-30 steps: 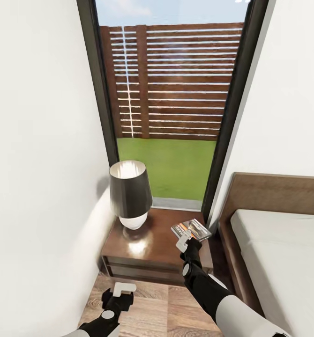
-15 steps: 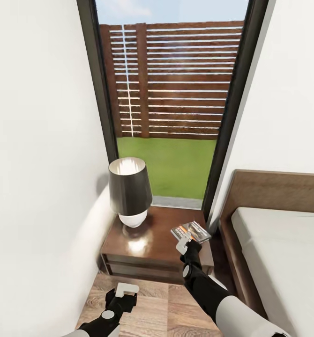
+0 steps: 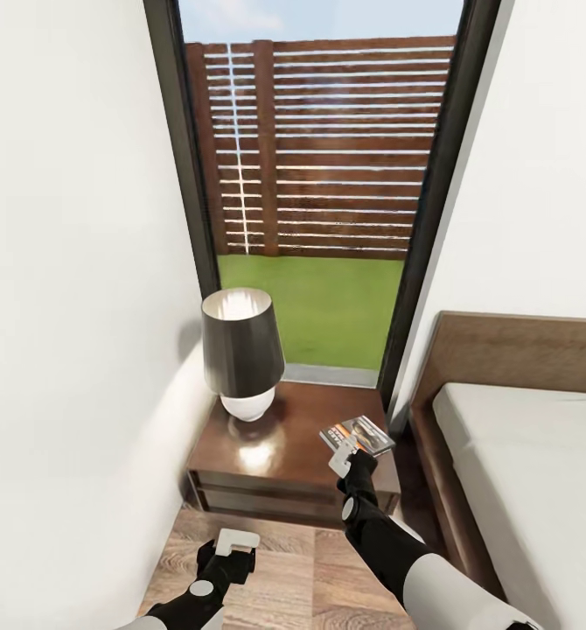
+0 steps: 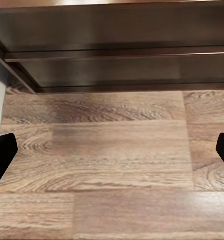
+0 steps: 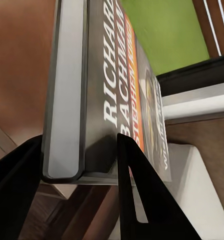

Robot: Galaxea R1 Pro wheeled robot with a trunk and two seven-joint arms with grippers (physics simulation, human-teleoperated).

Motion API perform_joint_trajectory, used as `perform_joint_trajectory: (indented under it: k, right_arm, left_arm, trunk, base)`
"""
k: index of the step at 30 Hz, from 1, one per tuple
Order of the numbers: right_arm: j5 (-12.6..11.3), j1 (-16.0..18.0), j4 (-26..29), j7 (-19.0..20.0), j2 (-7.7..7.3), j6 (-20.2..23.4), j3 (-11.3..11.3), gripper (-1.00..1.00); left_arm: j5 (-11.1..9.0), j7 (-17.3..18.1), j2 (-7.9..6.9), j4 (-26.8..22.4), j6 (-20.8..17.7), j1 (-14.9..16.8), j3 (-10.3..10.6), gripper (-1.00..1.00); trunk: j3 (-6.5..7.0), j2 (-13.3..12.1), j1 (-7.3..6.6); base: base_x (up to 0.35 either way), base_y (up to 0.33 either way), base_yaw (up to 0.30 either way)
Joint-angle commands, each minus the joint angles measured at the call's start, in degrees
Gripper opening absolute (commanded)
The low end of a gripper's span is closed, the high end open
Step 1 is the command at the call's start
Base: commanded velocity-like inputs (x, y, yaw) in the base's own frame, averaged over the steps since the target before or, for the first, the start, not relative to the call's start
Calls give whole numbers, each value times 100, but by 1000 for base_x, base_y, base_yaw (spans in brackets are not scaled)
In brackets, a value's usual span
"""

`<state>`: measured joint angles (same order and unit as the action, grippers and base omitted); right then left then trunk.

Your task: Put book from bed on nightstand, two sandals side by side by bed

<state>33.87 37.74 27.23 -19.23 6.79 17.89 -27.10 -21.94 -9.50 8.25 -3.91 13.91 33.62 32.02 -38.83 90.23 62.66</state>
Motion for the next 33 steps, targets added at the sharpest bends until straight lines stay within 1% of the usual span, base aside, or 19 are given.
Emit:
perform_joint_trajectory:
  k: [1,5,17,28,33]
  right_arm:
    - [48,5,2,-15,-2,55,-32,-100]
    - [49,5,2,-18,-2,57,-32,-100]
    - [50,5,-2,-29,-2,49,-34,-100]
    - [44,5,1,-65,-2,48,-38,-100]
    - [42,5,2,-70,-2,48,-40,-100]
  left_arm:
    - [-38,-24,2,5,17,4,50,100]
    - [-38,-26,2,5,12,4,50,100]
    - [-46,-31,2,5,-8,4,50,100]
    - [-47,-35,2,5,-19,4,49,100]
    - [-47,-35,2,5,-20,4,50,100]
  trunk:
    - [-23,44,22]
    - [-95,205,110]
    - [-95,205,110]
    - [-95,205,110]
    - [-88,205,110]
  base:
    - [0,0,0]
    - [0,0,0]
    - [9,0,0]
    - [254,0,5]
    - [94,0,159]
